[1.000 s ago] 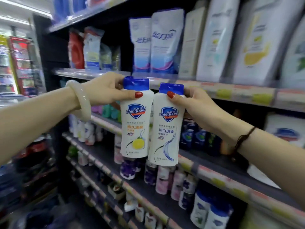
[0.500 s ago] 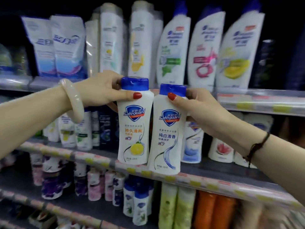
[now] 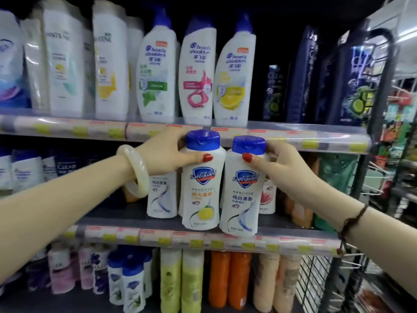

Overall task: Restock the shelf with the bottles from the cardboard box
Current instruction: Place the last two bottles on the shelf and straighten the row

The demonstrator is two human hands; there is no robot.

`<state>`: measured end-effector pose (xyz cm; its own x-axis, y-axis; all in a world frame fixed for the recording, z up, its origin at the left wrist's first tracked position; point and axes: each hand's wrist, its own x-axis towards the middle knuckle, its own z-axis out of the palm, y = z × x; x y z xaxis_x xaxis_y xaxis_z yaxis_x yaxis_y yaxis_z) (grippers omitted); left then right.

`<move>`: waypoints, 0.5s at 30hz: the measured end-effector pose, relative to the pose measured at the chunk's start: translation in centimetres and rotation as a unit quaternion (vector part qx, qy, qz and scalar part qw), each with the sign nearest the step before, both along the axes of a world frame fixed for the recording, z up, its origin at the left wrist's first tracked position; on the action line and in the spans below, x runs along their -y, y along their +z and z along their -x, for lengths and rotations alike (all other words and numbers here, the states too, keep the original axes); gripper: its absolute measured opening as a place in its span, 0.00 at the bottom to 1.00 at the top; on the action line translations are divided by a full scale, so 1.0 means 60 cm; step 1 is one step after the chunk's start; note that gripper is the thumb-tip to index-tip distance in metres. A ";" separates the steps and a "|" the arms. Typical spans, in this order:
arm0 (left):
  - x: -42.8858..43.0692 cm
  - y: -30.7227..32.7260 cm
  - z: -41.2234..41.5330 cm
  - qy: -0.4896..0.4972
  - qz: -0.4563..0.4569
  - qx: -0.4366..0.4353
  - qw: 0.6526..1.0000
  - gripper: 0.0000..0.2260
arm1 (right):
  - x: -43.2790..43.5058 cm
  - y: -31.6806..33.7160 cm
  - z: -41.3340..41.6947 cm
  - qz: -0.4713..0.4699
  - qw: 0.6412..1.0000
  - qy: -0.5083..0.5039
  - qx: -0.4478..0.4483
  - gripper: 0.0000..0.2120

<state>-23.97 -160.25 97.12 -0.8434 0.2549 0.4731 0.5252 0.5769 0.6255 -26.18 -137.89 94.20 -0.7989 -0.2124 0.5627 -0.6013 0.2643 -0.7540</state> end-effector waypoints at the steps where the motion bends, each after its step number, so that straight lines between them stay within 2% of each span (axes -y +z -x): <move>1: -0.012 -0.006 0.006 0.006 0.003 -0.009 1.000 0.11 | -0.013 -0.005 0.001 0.004 1.000 -0.005 -0.002 0.12; 3: -0.034 -0.015 0.016 0.018 0.015 -0.027 0.999 0.16 | -0.035 -0.016 0.004 0.012 1.000 -0.006 -0.008 0.12; 6: -0.062 -0.027 0.030 0.015 0.009 -0.047 0.999 0.12 | -0.062 -0.029 0.008 0.021 0.999 -0.011 -0.032 0.11; 11: -0.099 -0.054 0.048 0.016 -0.003 -0.072 0.997 0.20 | -0.092 -0.041 0.020 0.031 0.997 -0.040 -0.062 0.11; 15: -0.108 -0.064 0.058 0.028 -0.029 -0.089 0.995 0.21 | -0.104 -0.044 0.027 0.024 0.997 -0.033 -0.071 0.12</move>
